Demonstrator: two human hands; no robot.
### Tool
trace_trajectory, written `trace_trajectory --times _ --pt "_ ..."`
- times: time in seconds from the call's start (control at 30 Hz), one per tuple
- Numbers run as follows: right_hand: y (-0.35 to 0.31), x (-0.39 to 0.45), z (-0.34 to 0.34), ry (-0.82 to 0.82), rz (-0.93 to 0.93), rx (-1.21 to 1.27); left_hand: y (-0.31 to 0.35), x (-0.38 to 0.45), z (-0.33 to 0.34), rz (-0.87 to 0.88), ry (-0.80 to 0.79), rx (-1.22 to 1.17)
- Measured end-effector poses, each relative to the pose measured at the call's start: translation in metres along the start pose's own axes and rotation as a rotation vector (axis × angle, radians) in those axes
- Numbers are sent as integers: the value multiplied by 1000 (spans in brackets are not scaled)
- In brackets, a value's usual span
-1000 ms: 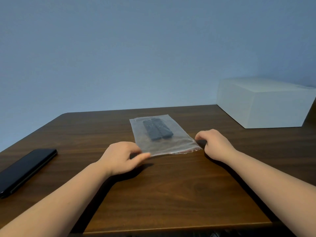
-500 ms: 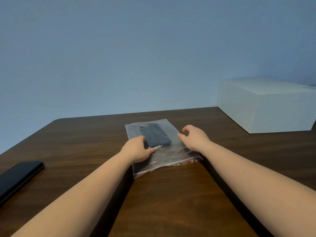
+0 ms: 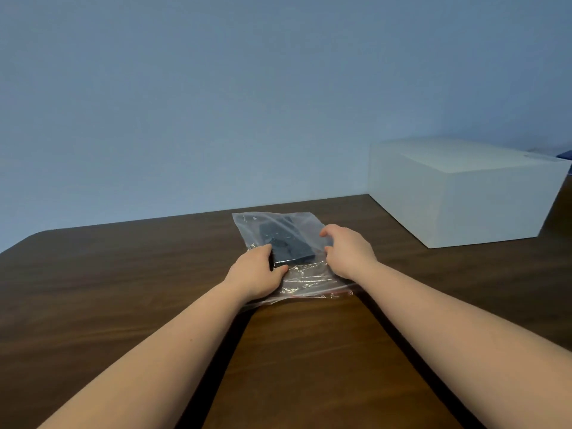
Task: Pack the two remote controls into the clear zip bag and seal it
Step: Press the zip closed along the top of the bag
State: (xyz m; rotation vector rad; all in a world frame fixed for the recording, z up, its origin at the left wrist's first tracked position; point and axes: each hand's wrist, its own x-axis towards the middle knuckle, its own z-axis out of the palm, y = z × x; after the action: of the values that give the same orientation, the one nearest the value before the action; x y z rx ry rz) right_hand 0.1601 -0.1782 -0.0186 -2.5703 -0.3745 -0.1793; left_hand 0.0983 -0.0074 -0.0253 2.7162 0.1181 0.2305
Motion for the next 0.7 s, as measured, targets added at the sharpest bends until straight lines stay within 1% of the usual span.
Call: trace_trajectory --times 0.17,0.3,0.57,0.7 --pt "34 17 -20 77 62 -99 33 43 23 49 -40 -1" --pt "55 34 -29 111 101 -117 52 73 37 84 -68 -19" --pt "80 63 -44 202 151 -196 80 115 54 109 -78 -14" --pt "88 76 -46 219 160 -218 91 129 61 115 -79 0"
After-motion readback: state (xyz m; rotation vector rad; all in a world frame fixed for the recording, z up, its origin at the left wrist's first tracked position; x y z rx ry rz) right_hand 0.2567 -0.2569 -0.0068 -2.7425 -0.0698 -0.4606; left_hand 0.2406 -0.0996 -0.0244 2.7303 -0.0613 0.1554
